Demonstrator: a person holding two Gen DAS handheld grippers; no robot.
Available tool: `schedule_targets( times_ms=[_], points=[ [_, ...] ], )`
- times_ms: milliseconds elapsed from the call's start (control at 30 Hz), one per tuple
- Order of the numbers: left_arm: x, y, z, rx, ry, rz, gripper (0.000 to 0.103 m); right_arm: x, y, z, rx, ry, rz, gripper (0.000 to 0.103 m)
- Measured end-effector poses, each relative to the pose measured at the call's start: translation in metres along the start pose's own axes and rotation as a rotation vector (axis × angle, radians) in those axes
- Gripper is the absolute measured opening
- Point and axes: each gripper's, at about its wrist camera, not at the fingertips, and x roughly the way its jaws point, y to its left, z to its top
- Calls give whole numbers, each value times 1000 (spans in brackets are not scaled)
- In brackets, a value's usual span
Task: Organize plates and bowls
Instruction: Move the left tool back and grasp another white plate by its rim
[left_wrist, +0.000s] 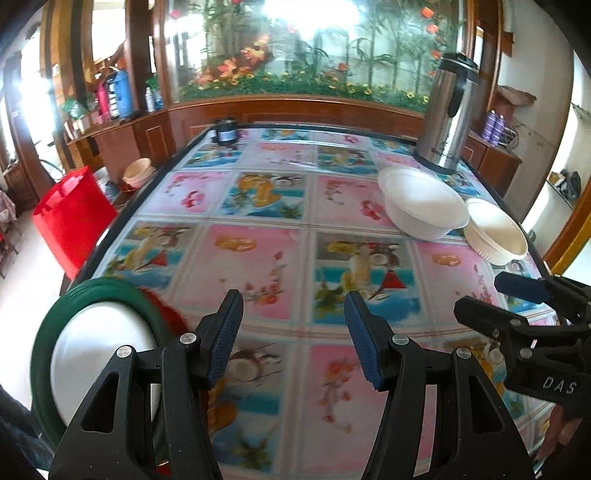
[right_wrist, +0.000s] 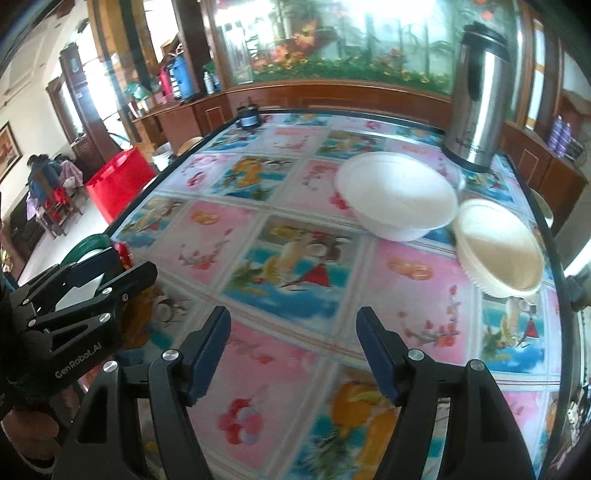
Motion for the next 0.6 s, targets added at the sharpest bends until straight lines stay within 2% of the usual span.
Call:
schedule_targets(
  times_ms=[333, 600],
  points=[
    [42, -45, 45, 24, 31, -52, 57, 19, -70, 22, 83, 21, -44, 71],
    [84, -73, 84, 13, 78, -73, 57, 34, -110, 61, 98, 32, -45, 71]
  ],
)
